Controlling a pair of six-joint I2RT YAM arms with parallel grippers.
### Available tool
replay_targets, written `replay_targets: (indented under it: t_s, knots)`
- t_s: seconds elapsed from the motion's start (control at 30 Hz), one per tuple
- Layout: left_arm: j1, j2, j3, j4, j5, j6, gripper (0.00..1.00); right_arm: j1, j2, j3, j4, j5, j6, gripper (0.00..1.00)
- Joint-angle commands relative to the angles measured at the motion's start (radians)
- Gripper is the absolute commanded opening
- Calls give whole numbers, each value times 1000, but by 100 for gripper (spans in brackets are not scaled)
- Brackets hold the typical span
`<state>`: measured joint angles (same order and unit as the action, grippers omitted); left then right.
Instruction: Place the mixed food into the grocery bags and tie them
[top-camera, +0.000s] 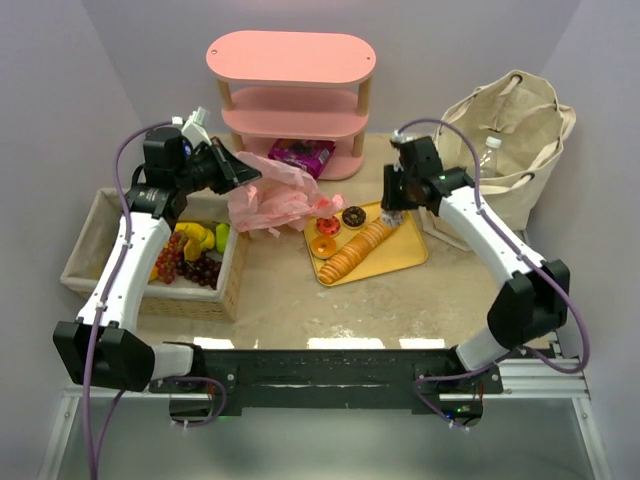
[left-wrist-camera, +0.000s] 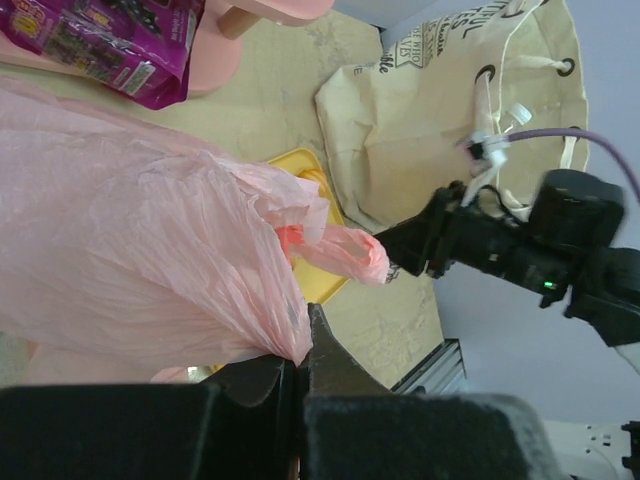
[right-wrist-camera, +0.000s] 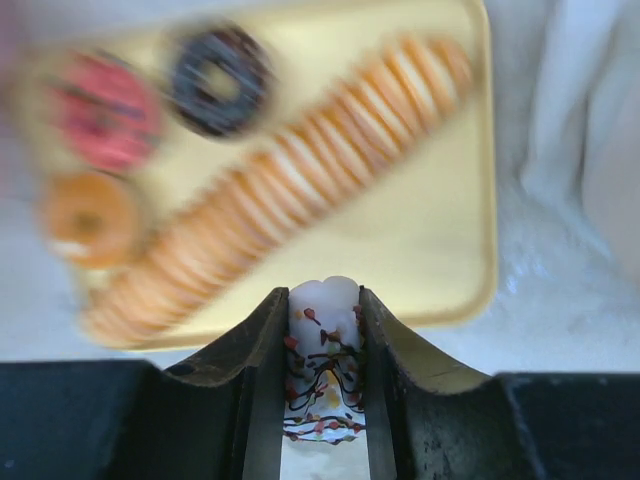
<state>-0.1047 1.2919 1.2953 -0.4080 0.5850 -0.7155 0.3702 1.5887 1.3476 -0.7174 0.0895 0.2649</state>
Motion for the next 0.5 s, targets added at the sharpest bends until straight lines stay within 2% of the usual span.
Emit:
replay_targets:
  t_s: [0.0,0.1,0.13,0.23,0.47]
  knots:
    - [10,6,13,69,61,-56,0,71,-59,203,151,-221,26,26]
    - [10,6,15,67,76,-78,0,168,-13,320,260,-263,46,26]
    - [10,4,13,67,84,-91,0,186,-1,343,353,-311,60,25]
    - [10,-2,2,87,99,-120,0,255,36,317,555,-381,135,25]
    - [10,-2,-2,133,116,-170,0,354,189,380,621,-418,166,24]
